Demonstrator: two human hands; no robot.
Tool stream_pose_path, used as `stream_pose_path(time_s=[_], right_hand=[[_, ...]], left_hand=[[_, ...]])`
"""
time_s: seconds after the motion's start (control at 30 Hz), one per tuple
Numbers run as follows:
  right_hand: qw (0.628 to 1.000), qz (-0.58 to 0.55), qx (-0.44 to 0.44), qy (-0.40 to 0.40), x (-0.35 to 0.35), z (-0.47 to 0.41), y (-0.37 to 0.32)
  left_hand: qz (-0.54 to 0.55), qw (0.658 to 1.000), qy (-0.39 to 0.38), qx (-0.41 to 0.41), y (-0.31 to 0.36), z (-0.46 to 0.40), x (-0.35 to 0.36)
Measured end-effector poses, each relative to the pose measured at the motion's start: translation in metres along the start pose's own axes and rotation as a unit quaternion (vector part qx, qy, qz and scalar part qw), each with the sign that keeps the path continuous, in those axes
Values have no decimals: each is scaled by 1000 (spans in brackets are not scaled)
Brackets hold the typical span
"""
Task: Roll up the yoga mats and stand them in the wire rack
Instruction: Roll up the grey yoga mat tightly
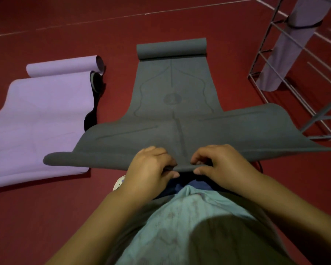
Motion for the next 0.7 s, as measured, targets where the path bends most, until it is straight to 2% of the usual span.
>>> stream_pose_path(time_s=[0.07, 0.17, 0.3, 0.4, 0.53, 0.6, 0.67, 0.7], right_hand=[[999, -5, 29, -37, -1, 4, 1], [993, -41, 76, -82, 1, -3, 6], [989, -13, 108, -101, 5, -22, 11], [990, -9, 105, -96, 8, -25, 11], [991, 3, 98, -88, 11, -24, 13], [993, 15, 85, -76, 14, -23, 15], [996, 19, 64, -54, 15, -24, 18], [997, 17, 56, -46, 15, -25, 19]], left_hand=[[9, 1000, -27, 8, 3, 0, -2], [40, 990, -128, -44, -2, -4, 2], [112, 958, -241, -109, -18, -18, 17], [105, 951, -275, -95, -19, -27, 24], [127, 949, -273, -92, -19, -31, 27], [84, 962, -249, -79, -16, -28, 29], [-19, 992, -120, -21, -10, -26, 25], [-89, 994, -62, 15, -6, -25, 22]])
Point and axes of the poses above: each hand's wrist, its own z-axis away from the middle knuckle, its own x-axis out of the palm, y = z × x, the point moved 4 cm from there along -z, towards the middle knuckle, and after that the axes turned 14 degrees about -z, right-handed, at the moved point
